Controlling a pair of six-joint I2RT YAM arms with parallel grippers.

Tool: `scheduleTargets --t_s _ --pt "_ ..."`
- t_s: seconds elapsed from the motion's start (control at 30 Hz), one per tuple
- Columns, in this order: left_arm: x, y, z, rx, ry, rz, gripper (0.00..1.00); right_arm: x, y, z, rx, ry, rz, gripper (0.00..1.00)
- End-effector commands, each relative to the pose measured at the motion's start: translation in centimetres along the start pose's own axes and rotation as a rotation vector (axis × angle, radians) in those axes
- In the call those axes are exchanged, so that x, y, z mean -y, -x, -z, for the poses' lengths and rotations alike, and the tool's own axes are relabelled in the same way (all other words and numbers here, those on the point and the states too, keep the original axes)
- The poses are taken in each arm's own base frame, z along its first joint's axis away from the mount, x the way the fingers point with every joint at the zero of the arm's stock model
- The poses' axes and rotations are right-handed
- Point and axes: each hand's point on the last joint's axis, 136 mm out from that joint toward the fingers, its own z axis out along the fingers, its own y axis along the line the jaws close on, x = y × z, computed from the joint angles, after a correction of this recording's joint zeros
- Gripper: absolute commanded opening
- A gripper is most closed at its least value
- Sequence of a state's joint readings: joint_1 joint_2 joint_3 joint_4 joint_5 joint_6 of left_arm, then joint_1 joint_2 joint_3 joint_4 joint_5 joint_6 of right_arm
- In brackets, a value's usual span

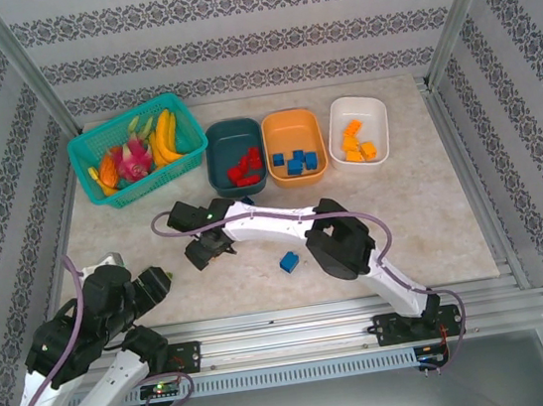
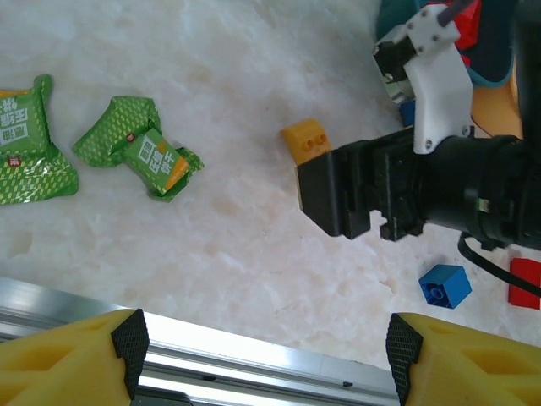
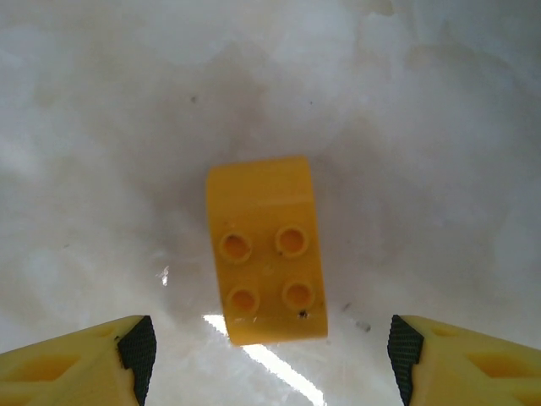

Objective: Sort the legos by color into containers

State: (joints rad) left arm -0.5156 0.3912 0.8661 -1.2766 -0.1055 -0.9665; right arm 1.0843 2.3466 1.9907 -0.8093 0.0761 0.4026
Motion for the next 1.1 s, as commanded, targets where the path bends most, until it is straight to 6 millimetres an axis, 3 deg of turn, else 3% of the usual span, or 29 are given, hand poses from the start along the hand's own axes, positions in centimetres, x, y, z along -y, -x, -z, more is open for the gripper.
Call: scheduleTargets --t_s 0.0,0.13,0.43,0.53,0.63,0.73,0.83,0.93,1.07 --pt "-0.5 -0.5 0.6 -0.023 0.011 0.008 0.76 1.1 -0.5 -1.2 -0.042 -0.061 0.045 0.72" --pt "-0.3 -0.4 0.9 -0.025 -0.002 0.004 0.75 1.1 -0.4 -2.5 -0.063 -0.057 0.053 0.62" --pt "1.3 -0.3 0.4 -0.044 -0.046 -0.031 0.73 0.8 0.6 -2.2 -0.044 -0.031 0.016 0.26" --pt "3.2 -0.4 -0.2 -0.076 -0.106 -0.058 0.72 1.2 1.3 -0.3 -0.007 -0.033 -0.005 0.22" --pt "6.5 0.0 -0.5 -0.105 -0.204 -0.097 0.72 2.7 2.6 3.4 0.064 -0.040 -0.053 0.19" --pt "10.4 1.2 -1.2 -0.123 -0.285 -0.127 0.72 5.9 3.4 7.8 0.137 -0.062 -0.121 0.18" --pt "14.3 2.6 -2.3 -0.132 -0.342 -0.163 0.72 10.6 2.9 11.6 0.177 -0.092 -0.209 0.18" --pt "18.6 3.7 -3.8 -0.150 -0.400 -0.204 0.72 16.6 1.7 14.7 0.204 -0.126 -0.325 0.17" --pt "24.8 4.1 -6.3 -0.187 -0.491 -0.273 0.72 26.2 -1.1 17.9 0.223 -0.214 -0.505 0.19"
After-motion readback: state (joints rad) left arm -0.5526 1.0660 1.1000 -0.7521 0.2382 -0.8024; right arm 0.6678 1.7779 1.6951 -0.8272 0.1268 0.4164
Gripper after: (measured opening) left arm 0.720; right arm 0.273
